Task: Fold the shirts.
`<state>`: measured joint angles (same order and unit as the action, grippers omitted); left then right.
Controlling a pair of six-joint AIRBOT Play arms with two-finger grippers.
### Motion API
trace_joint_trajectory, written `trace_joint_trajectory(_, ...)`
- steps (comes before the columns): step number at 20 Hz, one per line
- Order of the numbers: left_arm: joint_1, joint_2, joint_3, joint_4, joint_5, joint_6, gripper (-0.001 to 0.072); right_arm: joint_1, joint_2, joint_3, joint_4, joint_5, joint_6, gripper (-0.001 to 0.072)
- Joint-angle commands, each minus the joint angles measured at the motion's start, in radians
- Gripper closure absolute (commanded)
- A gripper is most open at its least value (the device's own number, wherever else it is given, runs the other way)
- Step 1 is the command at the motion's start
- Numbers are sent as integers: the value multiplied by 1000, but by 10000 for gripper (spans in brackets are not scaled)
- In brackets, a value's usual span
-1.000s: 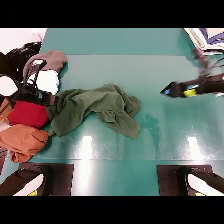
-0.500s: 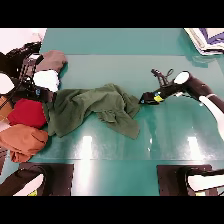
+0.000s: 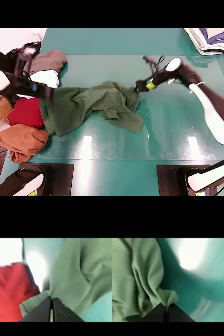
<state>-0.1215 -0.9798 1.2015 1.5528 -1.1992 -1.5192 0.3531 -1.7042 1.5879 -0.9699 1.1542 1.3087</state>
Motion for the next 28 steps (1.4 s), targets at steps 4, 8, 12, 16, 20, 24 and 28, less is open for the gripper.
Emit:
trace_joint_trajectory(4, 0, 1, 553, 7, -82, 1, 684, -154, 333, 275, -107, 126, -1, 695)
trace_joint_trajectory(8, 0, 1, 838, -57, -157, 0, 683, -248, 512, 414, -119, 209, -1, 695)
trace_joint_trajectory(12, 0, 20, 898, -238, -196, 1, 683, -332, 676, 436, -134, 227, -1, 695)
trace_joint_trajectory(16, 0, 32, 883, -365, -234, 0, 684, -460, 761, 436, -130, 265, 2, 695)
trace_joint_trajectory(20, 0, 24, 607, -357, -270, 0, 684, -490, 760, 278, -129, 409, 72, 695)
trace_joint_trajectory(24, 0, 21, 101, -356, -99, 8, 684, -490, 698, -88, -123, 417, 79, 695)
trace_joint_trajectory(28, 0, 18, -305, -355, 373, 27, 684, -490, 539, -357, -123, 211, 68, 695)
